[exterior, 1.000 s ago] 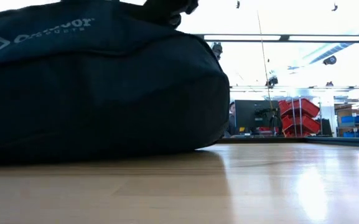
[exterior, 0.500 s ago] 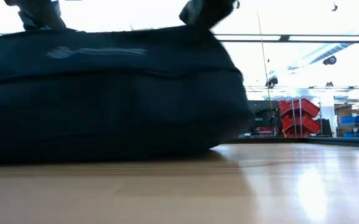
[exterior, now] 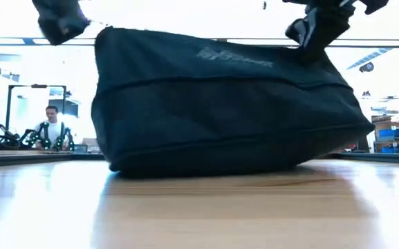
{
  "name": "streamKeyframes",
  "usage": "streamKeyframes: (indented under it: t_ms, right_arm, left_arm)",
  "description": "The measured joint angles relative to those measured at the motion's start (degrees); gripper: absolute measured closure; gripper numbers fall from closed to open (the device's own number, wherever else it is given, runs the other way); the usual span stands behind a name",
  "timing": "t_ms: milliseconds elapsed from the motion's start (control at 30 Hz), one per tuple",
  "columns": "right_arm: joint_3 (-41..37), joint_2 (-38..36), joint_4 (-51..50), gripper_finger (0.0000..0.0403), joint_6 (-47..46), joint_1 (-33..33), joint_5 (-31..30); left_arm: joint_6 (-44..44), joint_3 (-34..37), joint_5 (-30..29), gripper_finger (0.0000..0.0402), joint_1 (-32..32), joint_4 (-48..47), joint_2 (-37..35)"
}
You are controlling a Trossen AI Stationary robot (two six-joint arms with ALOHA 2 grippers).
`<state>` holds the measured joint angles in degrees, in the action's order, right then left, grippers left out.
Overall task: Unpack backpack
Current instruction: Close the black backpack
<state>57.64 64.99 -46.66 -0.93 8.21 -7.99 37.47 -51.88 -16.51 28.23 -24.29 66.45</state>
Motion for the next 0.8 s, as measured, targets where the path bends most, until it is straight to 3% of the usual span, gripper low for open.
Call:
streamKeyframes:
  t_ms: [167,300,533,600,733,800]
  right_arm:
    - [-0.5,-3.1,2.5,0.0296,-0.7,0.0,-1.0]
    - [3.6,-1.8,0.4,0.021,1.1,0.0,-1.3]
    - [13.5,3.6,-18.6,0.0103,0.4,0.4,-12.2]
    - [14.6,4.4,-14.6,0.009,-1.9,0.6,-9.5]
    - [14.1,6.5,3.7,0.0085,-4.8,2.8,3.6]
    - [13.2,8.8,11.8,0.009,-4.6,5.0,6.1]
  left_arm:
    - [-4.3,0.0,4.4,0.0401,-2.5,12.5,7.9]
    - [-6.1,-2.8,8.6,0.0401,-5.3,13.7,14.2]
    - [-15.7,-12.5,14.6,0.0401,-8.8,12.2,20.8]
    - [-18.9,-15.4,14.6,0.0401,-9.6,10.3,22.0]
    - [-23.1,-20.3,14.6,0.0401,-11.5,2.0,23.6]
    - [-24.7,-21.8,14.6,0.0401,-12.1,-1.7,23.4]
